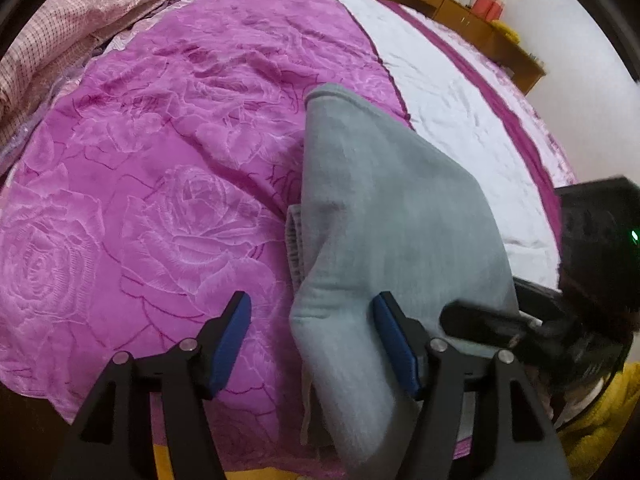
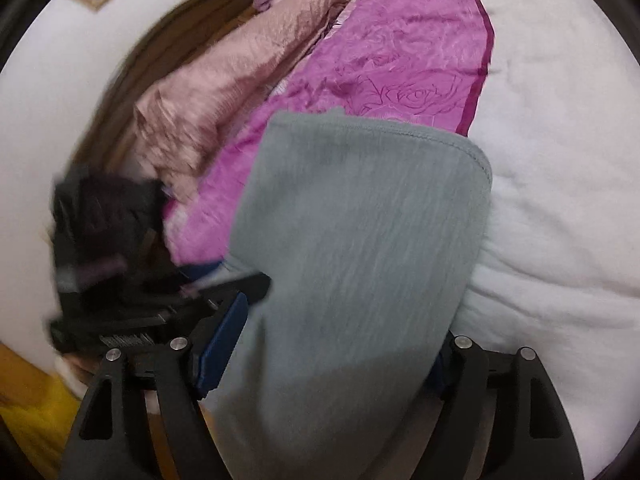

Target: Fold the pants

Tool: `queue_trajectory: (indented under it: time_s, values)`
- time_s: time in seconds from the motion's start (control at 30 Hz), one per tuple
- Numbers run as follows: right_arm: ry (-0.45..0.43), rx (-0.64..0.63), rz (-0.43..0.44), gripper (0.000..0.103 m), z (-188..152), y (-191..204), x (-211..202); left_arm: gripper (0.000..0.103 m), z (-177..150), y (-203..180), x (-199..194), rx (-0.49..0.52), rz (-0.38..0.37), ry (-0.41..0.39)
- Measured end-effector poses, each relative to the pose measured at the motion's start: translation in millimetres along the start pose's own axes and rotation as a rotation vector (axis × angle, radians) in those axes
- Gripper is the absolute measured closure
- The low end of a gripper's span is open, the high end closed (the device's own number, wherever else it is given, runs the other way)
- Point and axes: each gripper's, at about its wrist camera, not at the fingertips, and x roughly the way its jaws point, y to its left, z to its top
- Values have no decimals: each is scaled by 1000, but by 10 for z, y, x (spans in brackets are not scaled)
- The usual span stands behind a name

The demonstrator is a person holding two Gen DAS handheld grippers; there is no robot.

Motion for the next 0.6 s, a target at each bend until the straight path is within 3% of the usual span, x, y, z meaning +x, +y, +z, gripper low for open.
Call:
queue_trajectory:
  time_s: [0.13, 0.17, 0.2, 0.23, 0.33, 0.6]
  values:
    - [2, 33, 68, 34, 59, -32, 49, 37, -6, 38, 47, -29, -71, -12]
    - [3, 25, 64, 37, 71, -10, 83, 44, 1, 40, 53, -32, -84, -12]
    - [8, 13, 51, 47, 87, 11, 118, 57, 0, 37, 37, -36, -122, -15]
    - [11, 9, 43, 61, 100, 16, 129, 58, 0, 31, 18, -48, -131, -22]
    - [29, 23, 69, 77, 153, 3, 112, 63, -41, 26, -46, -61, -124, -50]
    - [23, -18, 171, 84, 191, 177, -116, 74, -82, -106, -392, -98, -87, -122]
